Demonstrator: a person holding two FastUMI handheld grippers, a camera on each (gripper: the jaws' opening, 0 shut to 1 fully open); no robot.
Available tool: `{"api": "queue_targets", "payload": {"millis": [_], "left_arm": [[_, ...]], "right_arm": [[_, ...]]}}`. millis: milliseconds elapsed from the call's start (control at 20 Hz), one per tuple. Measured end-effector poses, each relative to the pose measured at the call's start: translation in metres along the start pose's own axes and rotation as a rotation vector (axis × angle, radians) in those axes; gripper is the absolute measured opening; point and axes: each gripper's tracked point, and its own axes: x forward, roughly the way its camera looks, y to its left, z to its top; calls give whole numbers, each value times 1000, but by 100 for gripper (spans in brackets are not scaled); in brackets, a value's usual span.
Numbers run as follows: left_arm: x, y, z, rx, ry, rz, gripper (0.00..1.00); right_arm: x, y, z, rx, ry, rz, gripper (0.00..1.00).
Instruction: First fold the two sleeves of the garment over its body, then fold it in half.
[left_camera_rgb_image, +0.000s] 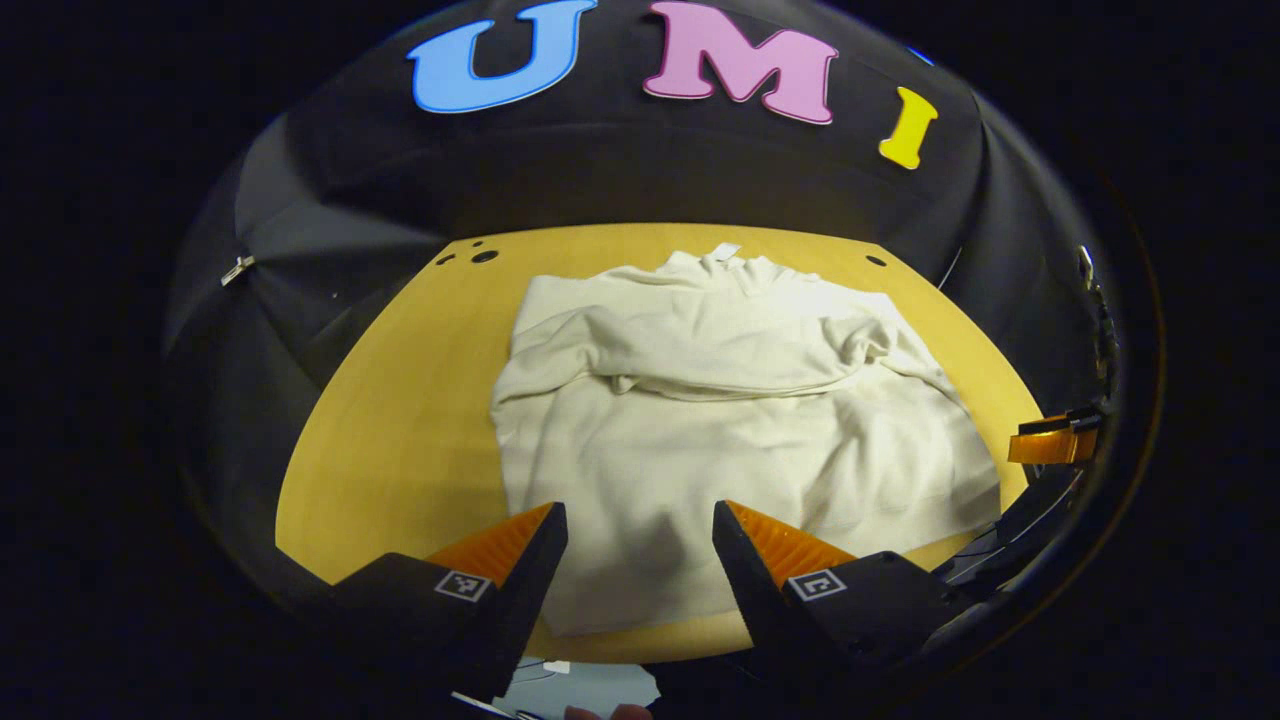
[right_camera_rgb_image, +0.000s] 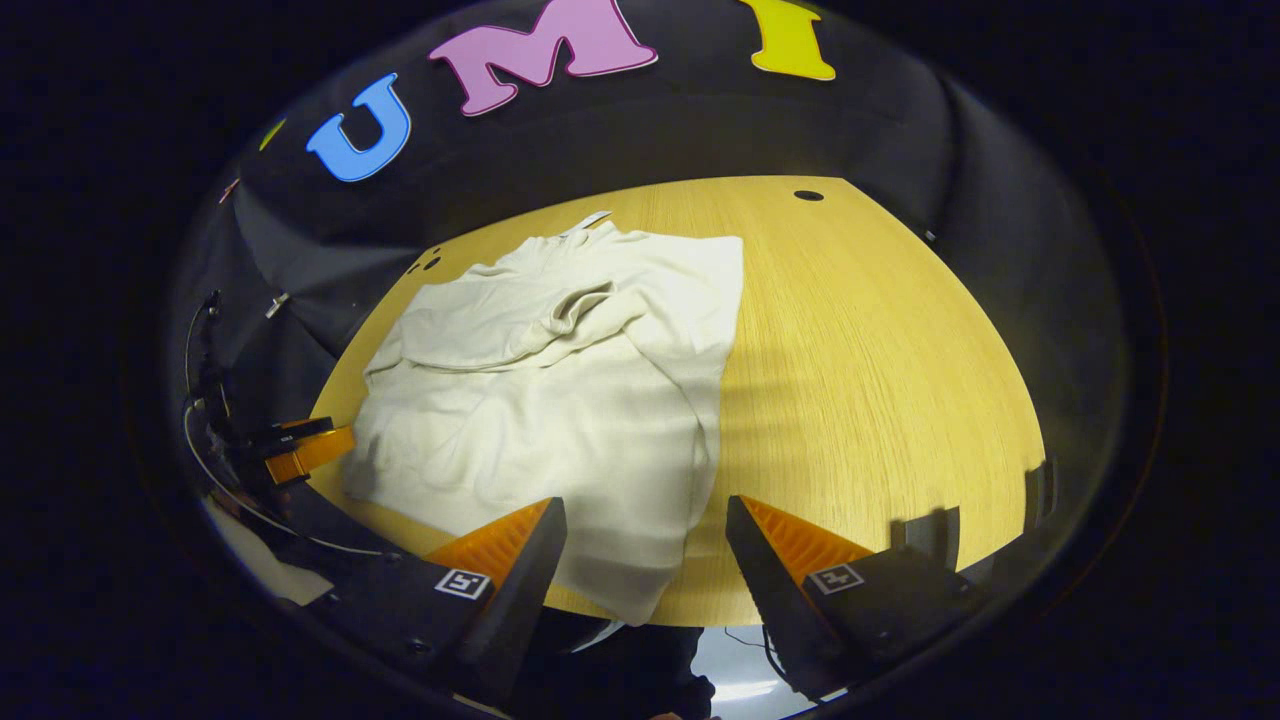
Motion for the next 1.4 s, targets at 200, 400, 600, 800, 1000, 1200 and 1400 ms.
{"api": "queue_targets", "payload": {"millis": [200,400,600,800,1000,1200,1400], "left_arm": [[0,19,-26,23,62,-1,92],[12,30,-41,24,117,10,92],[26,29,-55,25,176,12,92],[31,27,-56,38,196,17,92],[33,27,-61,8,220,4,92],[35,25,-58,-24,219,0,93],[41,-3,-50,90,203,-114,44]], "right_arm": [[2,0,-21,0,48,-48,99],[12,-5,-32,39,84,-92,99],[28,-6,-37,85,111,-103,99],[41,-5,-39,27,136,-118,99],[50,1,-42,-20,155,-123,99],[57,7,-45,-111,183,-147,97],[65,33,-43,-101,192,-42,62]]}}
